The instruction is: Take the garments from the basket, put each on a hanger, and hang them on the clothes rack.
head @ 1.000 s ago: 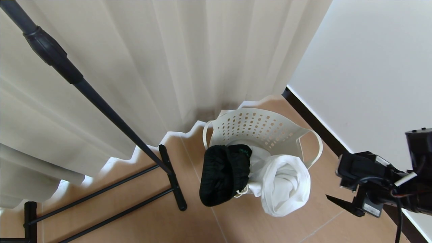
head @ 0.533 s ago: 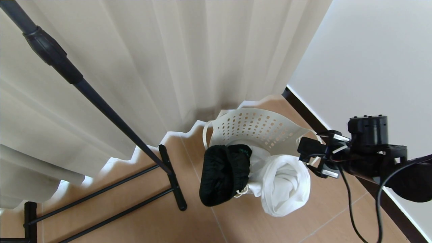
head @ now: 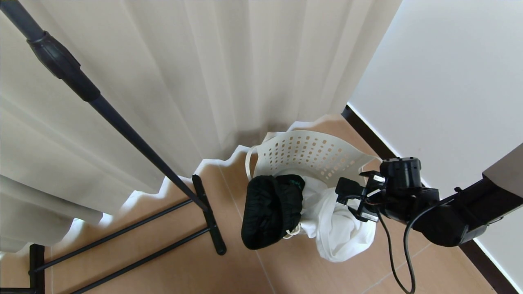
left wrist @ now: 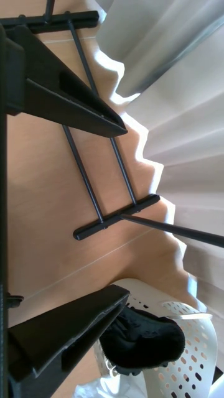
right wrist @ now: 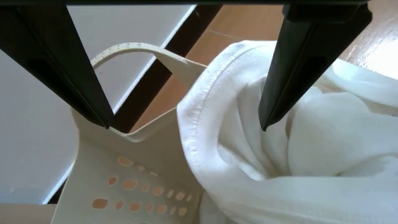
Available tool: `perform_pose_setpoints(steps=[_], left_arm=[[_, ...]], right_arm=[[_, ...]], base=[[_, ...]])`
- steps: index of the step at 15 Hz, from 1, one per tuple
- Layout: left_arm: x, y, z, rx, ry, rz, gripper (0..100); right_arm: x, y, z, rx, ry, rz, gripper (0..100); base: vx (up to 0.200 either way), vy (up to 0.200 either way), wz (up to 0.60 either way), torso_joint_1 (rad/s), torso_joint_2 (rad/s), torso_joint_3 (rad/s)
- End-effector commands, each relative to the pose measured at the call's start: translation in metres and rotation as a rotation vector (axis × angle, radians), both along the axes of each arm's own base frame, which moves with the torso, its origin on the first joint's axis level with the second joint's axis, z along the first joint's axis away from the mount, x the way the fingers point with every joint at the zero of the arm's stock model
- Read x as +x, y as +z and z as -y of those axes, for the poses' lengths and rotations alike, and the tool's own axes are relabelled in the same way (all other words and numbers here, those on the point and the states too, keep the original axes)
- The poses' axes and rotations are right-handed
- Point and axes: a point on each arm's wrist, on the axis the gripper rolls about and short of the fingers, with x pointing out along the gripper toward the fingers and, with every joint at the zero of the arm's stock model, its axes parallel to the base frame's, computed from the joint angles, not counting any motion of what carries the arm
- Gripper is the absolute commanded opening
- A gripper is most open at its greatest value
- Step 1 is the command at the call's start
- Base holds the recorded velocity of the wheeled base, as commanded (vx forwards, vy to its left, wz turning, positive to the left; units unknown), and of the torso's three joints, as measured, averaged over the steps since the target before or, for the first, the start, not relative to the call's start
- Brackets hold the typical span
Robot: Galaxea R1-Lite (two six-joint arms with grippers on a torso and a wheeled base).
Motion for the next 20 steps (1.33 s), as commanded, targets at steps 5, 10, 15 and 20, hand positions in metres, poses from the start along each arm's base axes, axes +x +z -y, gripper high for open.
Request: perform_pose_setpoints(steps=[5,10,15,20], left_arm=[[0.000,0.000,0.000,0.000,0.000,0.000,100],[0.000,0.000,0.000,0.000,0.000,0.000,100],[0.000,0.000,0.000,0.000,0.000,0.000,100],[0.000,0.000,0.000,0.000,0.000,0.000,100]], right_arm=[[0.022,-0.026,-0.014,0.042,-0.019,-0.024,100],[0.029,-0.022,-0.016,0.073,-0.032,0.004,100],[0.034,-0.032,-0.017,0.083,-0.032,0.023,100],[0.037,-0.036,-0.019,0.100,-0.018,0.049,100]], base=[[0.000,0.000,0.00,0.000,0.00,0.000],[0.000,0.000,0.00,0.000,0.00,0.000],[0.000,0.000,0.00,0.000,0.00,0.000],[0.000,0.000,0.00,0.000,0.00,0.000]])
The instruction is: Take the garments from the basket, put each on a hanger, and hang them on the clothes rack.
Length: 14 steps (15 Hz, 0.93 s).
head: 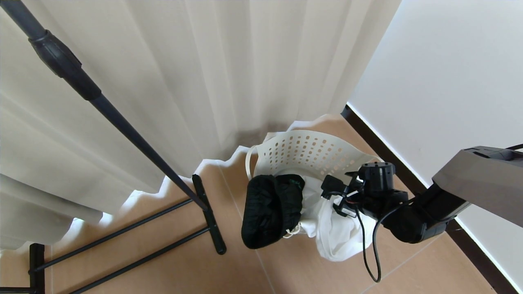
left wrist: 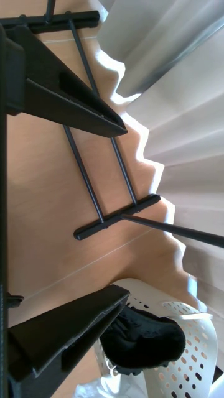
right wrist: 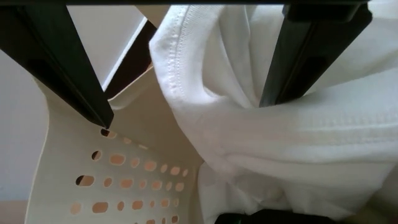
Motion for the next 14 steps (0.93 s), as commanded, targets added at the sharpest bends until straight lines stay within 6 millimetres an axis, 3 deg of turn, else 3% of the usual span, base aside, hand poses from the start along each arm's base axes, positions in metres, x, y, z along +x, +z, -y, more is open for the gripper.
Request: perform_pose_setpoints(steps=[1,11,12,14], left_arm=[[0.000,0.000,0.000,0.000,0.000,0.000,100],[0.000,0.000,0.000,0.000,0.000,0.000,100],[0.000,0.000,0.000,0.000,0.000,0.000,100],[0.000,0.000,0.000,0.000,0.000,0.000,100]], right_arm=[[0.000,-0.001,0.000,0.002,0.007,-0.003,100],[0.008,-0.004,-0.003,0.060,0.012,0.061,100],[0.009,-0.007,-0.004,0.067,0.014,0.057,0],[0.011,-0.007,-0.004,0.070,0.013,0.060,0]], base=[[0.000,0.000,0.00,0.000,0.00,0.000],[0.000,0.000,0.00,0.000,0.00,0.000],[0.000,0.000,0.00,0.000,0.00,0.000],[0.000,0.000,0.00,0.000,0.00,0.000]])
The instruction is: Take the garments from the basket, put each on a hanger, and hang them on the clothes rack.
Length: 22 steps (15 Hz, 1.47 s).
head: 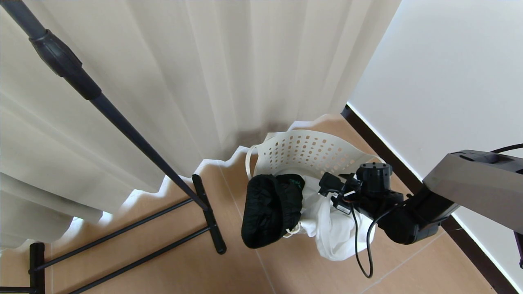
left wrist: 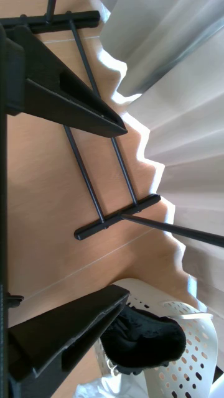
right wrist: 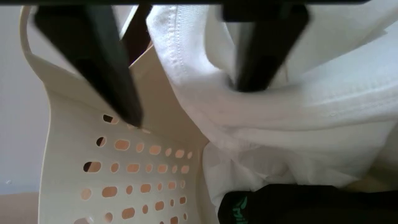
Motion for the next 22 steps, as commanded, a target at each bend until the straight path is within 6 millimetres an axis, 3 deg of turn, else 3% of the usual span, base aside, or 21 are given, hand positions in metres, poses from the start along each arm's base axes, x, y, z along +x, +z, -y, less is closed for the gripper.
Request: perform_pose_setpoints(steps=[1,8,10,13,15,18,20,22], left_arm=[[0.000,0.000,0.000,0.000,0.001,0.000,100],[0.000,0.000,0.000,0.000,0.001,0.000,100],[0.000,0.000,0.000,0.000,0.001,0.000,100],[0.000,0.000,0.000,0.000,0.001,0.000,100],[0.000,0.000,0.000,0.000,0.001,0.000,100],[0.000,0.000,0.000,0.000,0.001,0.000,100],[0.000,0.000,0.000,0.000,0.001,0.000,100],[0.000,0.000,0.000,0.000,0.001,0.000,100]], right_arm=[[0.001,-0.001,0.000,-0.001,0.000,-0.001,0],[-0.002,0.007,0.000,0.007,0.000,0.015,0],[-0.014,0.031,0.004,0.061,-0.014,0.059,0],[-0.056,0.084,0.017,0.192,-0.055,0.120,0],[-0.084,0.104,0.025,0.230,-0.064,0.142,0],[-0.145,0.138,0.037,0.286,-0.052,0.173,0],[-0.198,0.164,0.029,0.434,-0.002,0.115,0],[-0.230,0.180,0.027,0.523,0.045,0.061,0]], base=[[0.000,0.000,0.00,0.000,0.00,0.000],[0.000,0.000,0.00,0.000,0.00,0.000],[0.000,0.000,0.00,0.000,0.00,0.000],[0.000,0.000,0.00,0.000,0.00,0.000],[0.000,0.000,0.00,0.000,0.00,0.000],[0.000,0.000,0.00,0.000,0.00,0.000],[0.000,0.000,0.00,0.000,0.00,0.000],[0.000,0.000,0.00,0.000,0.00,0.000]])
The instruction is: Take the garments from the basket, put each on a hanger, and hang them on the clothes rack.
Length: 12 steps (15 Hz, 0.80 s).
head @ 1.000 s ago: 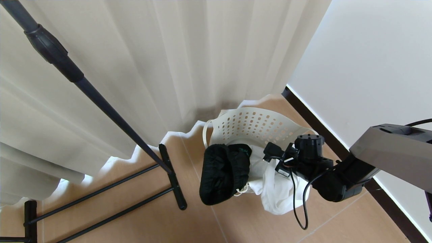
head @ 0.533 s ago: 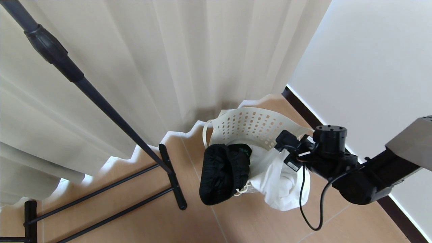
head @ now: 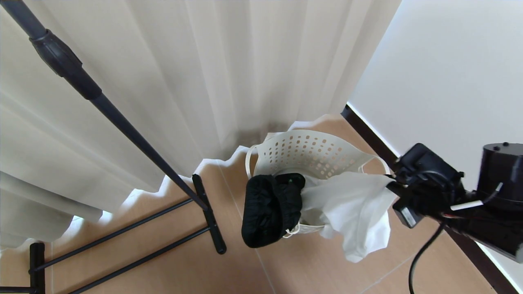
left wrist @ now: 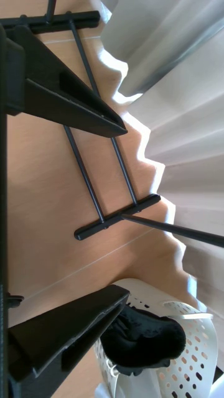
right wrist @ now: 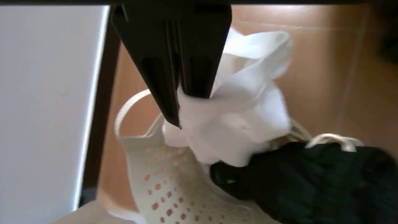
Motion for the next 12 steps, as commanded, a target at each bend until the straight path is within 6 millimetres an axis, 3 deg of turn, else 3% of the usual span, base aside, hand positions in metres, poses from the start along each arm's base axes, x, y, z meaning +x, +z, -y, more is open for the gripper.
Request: perform_pose_setpoints(steps=[1,12], left_arm=[[0.0001,0.0001,0.0000,0.000,0.001,0.000,100],[0.0001,0.0003,0.0001,0.000,0.001,0.001,100]], right_arm=[[-0.0681,0.0415,0.0028,0.201,0.088,0.026,0],[-0.0711,0.0371,0.0024,0.246,0.072,-0.022,0]], base=[[0.000,0.000,0.00,0.000,0.00,0.000],[0.000,0.000,0.00,0.000,0.00,0.000]])
